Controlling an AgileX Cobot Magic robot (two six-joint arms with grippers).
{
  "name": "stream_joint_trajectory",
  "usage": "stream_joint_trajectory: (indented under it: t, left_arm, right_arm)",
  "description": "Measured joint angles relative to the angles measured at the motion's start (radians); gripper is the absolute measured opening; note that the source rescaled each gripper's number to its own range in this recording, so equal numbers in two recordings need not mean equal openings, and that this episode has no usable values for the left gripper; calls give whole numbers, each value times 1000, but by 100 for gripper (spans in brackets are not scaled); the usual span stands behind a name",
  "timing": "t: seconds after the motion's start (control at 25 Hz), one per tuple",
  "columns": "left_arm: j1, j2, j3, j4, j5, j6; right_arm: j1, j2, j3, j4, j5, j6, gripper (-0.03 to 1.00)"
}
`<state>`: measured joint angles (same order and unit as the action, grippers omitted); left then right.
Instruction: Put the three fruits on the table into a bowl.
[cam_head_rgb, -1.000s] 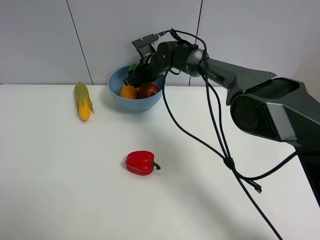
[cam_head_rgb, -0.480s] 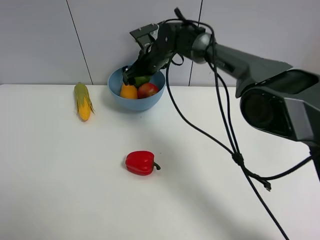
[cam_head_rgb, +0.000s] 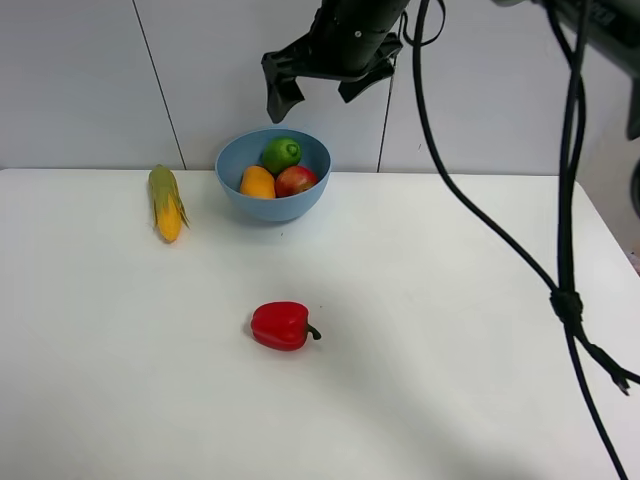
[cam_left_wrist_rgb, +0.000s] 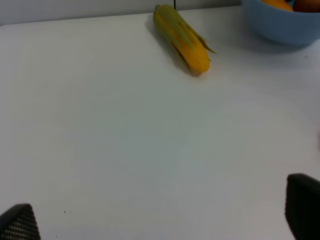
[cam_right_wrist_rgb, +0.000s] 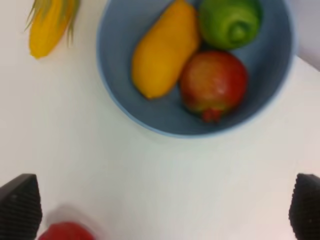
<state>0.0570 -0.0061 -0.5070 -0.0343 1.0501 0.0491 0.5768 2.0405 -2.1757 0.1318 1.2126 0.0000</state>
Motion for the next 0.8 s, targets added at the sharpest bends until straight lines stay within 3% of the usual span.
stream_joint_trajectory:
  t: [0.16,0.36,0.56,0.8]
  left_arm:
    - [0,0,0,0,0,0]
    - [0,0,0,0,0,0]
    - [0,0,0,0,0,-1]
    - [0,0,0,0,0,-1]
  right_arm:
    - [0,-149,134,-25,-1,0,100]
    - [-53,-415,466,-87,-1,62,100]
    - [-294,-711,750,-122,0,79,100]
    - [-597,-1038,914,-132,2,0,100]
